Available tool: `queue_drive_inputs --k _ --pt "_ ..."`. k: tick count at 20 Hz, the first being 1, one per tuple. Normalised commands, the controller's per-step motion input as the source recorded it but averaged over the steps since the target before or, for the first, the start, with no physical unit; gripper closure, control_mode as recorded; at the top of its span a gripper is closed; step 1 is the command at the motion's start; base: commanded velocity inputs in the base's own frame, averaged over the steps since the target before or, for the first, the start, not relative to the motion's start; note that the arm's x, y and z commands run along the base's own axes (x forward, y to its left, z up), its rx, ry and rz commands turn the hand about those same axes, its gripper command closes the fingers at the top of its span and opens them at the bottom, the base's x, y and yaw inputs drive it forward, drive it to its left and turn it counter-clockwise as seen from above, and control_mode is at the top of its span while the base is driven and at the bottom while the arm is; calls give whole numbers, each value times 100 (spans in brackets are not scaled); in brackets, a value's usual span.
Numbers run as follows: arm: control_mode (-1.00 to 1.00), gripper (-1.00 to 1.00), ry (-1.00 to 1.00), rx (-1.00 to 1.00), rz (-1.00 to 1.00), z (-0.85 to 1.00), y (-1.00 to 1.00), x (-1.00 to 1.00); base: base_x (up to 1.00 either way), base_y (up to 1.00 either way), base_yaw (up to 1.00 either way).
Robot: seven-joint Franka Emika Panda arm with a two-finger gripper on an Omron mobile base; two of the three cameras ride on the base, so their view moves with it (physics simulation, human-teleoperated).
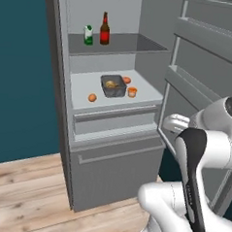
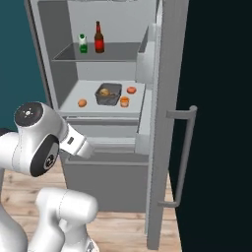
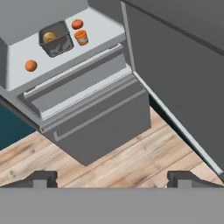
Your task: Place the tupperware on the second highest shelf of the fridge. Make space for the tupperware among the existing items by rearranging them on the shelves if needed. Close the fridge door when finished.
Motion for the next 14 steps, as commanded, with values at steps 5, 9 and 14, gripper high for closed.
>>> queue_drive_inputs --k 5,9,14 --pt "100 -100 0 0 0 0 0 0 -40 0 3" --pt "100 -100 0 0 0 0 0 0 -28 0 2" --pt "100 -100 0 0 0 0 0 0 -24 0 3"
